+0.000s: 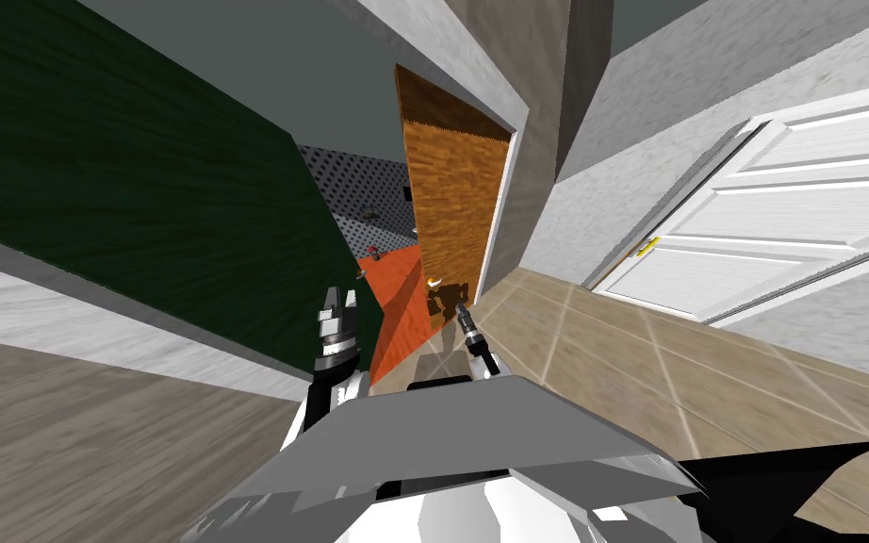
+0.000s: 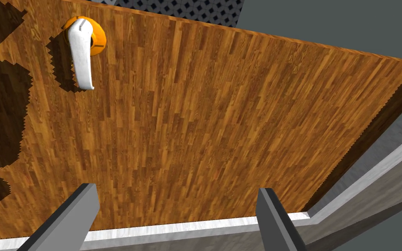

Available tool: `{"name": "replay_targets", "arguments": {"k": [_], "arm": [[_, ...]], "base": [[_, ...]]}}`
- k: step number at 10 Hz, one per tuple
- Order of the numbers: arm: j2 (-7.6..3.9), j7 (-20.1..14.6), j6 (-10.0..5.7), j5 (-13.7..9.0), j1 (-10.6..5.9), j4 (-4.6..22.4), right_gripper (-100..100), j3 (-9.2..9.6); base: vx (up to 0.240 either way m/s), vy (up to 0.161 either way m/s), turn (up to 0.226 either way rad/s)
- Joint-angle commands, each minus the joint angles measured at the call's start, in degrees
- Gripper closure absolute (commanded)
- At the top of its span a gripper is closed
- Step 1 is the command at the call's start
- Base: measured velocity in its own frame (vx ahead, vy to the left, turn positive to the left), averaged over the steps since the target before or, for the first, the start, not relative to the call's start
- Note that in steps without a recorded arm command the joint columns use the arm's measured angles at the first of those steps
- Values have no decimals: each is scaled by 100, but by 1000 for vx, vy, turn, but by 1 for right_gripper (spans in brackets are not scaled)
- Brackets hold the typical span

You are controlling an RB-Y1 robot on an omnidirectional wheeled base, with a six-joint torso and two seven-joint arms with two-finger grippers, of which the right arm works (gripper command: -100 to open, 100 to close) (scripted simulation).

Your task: Push the door open

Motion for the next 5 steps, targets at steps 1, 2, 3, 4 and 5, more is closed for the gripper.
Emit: {"name": "replay_targets", "arguments": {"k": [1,2,3,4,5], "arm": [[-1,-46,-9,11,-75,199,-100,37],[10,-63,-30,19,-134,348,-100,59],[26,-80,-51,26,-190,490,-100,81],[43,-97,-71,34,-246,630,-100,101],[60,-113,-92,41,-301,770,-100,122]], "base": [[85,-77,78],[75,-76,98],[63,-80,70],[68,-81,74],[71,-80,87]]}}
